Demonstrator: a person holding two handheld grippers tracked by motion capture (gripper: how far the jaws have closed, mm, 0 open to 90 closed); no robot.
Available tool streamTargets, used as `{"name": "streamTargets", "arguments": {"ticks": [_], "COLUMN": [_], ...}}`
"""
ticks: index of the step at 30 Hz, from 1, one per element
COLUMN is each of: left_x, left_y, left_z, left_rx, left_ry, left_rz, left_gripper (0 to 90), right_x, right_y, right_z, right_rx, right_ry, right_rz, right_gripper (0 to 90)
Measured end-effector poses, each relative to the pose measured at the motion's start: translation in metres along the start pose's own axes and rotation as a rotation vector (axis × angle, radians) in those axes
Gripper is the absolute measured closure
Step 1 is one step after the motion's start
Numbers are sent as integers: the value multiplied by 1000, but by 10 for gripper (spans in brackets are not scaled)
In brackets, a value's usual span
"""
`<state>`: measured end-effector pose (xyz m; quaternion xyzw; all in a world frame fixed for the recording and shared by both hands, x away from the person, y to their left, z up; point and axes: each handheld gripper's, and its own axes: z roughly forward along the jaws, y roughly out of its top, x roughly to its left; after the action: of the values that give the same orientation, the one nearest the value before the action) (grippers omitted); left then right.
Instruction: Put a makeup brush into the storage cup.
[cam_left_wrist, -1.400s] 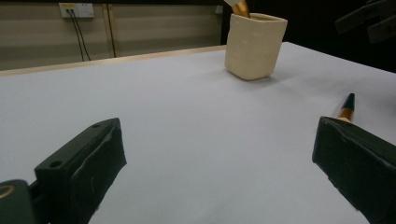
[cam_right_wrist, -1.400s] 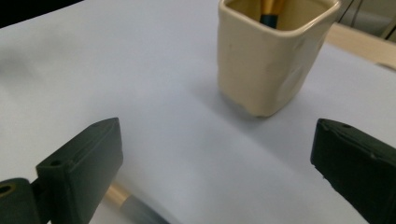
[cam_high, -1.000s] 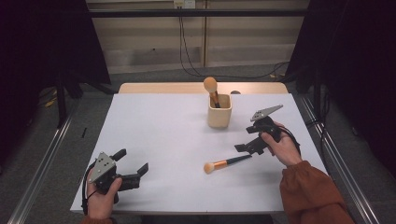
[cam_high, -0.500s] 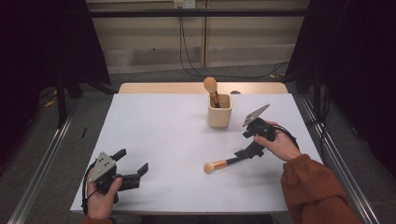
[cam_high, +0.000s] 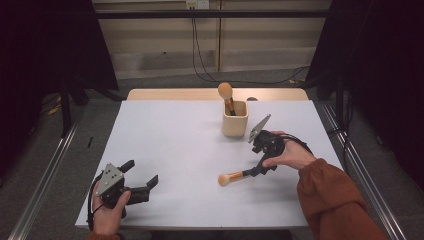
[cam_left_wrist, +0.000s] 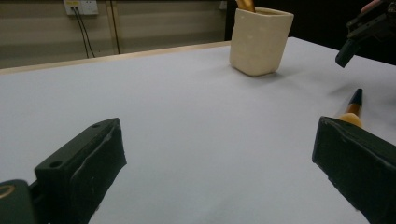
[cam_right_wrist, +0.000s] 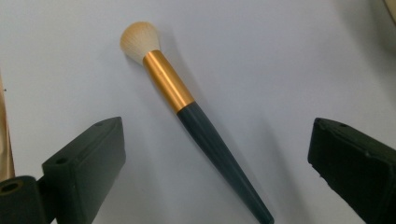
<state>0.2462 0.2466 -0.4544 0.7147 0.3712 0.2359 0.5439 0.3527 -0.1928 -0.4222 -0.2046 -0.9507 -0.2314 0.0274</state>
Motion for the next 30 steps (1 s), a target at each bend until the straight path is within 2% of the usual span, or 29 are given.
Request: {"name": "streamTargets", "arguments": {"ticks": [2,6,11,16,17,20,23,27,29,30], "left_x": [0,0,0,0,0,0,0,0,0,0], "left_y": [0,0,0,0,0,-1,-1,-1,-1,-1], "left_z": [0,0,0,-1,-1,-1,-1,-1,-1,-1], "left_rx": [-1,-3,1,1,1,5,5,5,6,6], "left_ry": [2,0,1,0,0,2,1,1,0,1], "left_rz": [-4,-5,-2,1,1,3,4,4,5,6], "left_gripper": [24,24,24,24,24,24,24,24,24,24], "right_x": [2,5,8,10,10,12,14,18,18,19], "right_y": [4,10,17,22,23,25,27,30,32,32], "right_z": [3,10,22,30,32,36,40,44,47,48], "right_rx": [3,36,85,120,114,117,143,158,164,168], "right_ry": [5,14,11,13,16,20,38,43,44,46], "right_rz": [-9,-37,-48,-70,-88,-102,-123,-146,-174,-170], "right_gripper": [35,40,52,134,150,194,270,318,357,369]}}
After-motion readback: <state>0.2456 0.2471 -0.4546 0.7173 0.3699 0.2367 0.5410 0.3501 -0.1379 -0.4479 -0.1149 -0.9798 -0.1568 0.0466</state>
